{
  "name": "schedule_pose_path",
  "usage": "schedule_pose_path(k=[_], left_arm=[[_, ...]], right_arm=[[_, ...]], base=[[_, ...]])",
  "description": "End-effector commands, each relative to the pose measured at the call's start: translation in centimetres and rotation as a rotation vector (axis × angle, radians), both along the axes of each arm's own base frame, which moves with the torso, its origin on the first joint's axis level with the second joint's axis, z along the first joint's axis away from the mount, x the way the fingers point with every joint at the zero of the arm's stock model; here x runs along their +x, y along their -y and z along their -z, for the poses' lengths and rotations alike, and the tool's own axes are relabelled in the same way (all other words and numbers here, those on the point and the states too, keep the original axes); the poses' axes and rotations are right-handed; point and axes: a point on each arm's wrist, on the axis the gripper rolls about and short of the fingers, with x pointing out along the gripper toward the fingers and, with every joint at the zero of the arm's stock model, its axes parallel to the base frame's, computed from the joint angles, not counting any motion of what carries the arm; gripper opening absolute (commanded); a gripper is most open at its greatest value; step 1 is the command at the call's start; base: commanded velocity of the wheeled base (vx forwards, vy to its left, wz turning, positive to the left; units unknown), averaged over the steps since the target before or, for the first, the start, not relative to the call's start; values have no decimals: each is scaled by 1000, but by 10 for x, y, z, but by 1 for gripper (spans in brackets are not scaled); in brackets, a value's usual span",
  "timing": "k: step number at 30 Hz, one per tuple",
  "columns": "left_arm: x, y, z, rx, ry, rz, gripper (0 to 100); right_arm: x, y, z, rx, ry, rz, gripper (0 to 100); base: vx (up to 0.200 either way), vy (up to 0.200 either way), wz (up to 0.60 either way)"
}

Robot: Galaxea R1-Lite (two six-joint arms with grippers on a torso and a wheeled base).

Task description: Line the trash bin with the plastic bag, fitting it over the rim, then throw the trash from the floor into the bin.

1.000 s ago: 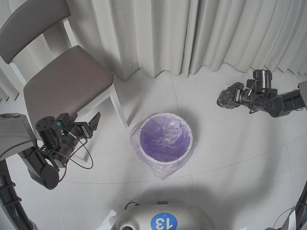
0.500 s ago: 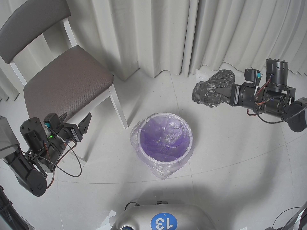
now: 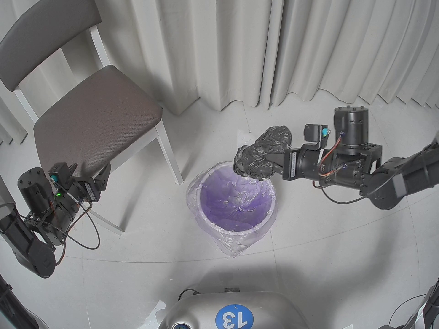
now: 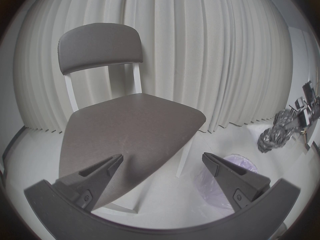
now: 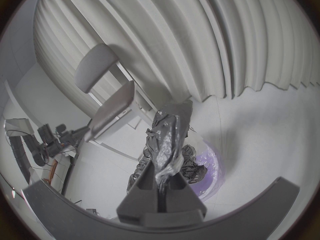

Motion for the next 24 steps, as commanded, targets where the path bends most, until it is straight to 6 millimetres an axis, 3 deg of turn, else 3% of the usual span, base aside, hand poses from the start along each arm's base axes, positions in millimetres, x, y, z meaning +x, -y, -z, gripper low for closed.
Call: schedule_pose_path(k=[1, 9, 17, 24], left_arm=[[-9, -9, -4, 8, 7, -37, 100], [-6, -8, -4, 9, 14, -45, 100], [0, -7, 0, 9, 25, -43, 100], [-7, -7, 2, 9, 33, -42, 100]], right_arm=[[31, -17, 53, -29, -96, 5, 0], [46, -24, 88, -56, -159, 10, 0], [63, -32, 139, -85, -232, 12, 0], [83, -46, 170, 24, -299, 86, 0]], base=[[0, 0, 0], [0, 0, 0], [0, 0, 0], [0, 0, 0]])
